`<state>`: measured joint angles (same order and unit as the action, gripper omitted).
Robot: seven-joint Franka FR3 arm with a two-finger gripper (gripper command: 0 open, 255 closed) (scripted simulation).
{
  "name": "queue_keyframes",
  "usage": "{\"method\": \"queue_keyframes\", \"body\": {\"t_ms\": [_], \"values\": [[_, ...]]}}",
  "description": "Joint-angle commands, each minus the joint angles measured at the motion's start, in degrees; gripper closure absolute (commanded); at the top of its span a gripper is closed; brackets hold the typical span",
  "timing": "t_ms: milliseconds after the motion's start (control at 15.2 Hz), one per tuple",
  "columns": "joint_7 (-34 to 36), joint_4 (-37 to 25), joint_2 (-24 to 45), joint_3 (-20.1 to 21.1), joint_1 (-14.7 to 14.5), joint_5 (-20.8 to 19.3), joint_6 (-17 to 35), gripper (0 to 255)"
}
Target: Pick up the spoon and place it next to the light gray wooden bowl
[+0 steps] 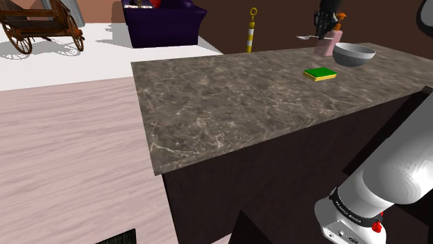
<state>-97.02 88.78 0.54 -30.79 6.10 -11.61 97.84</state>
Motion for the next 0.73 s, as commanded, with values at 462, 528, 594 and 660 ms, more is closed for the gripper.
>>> {"method": "queue_keyframes", "body": {"t_ms": [462, 528, 594, 660], "values": [[1.8, 8.6, -1.7, 0.1, -0.1, -1.2, 6.9, 255], [2.0, 9.5, -1.8, 0.1, -0.1, -1.3, 7.7, 255], [2.2, 10.3, -1.9, 0.1, -0.1, -1.4, 8.5, 255], [2.4, 11.1, -1.9, 0.1, -0.1, -1.5, 9.2, 255]]}}
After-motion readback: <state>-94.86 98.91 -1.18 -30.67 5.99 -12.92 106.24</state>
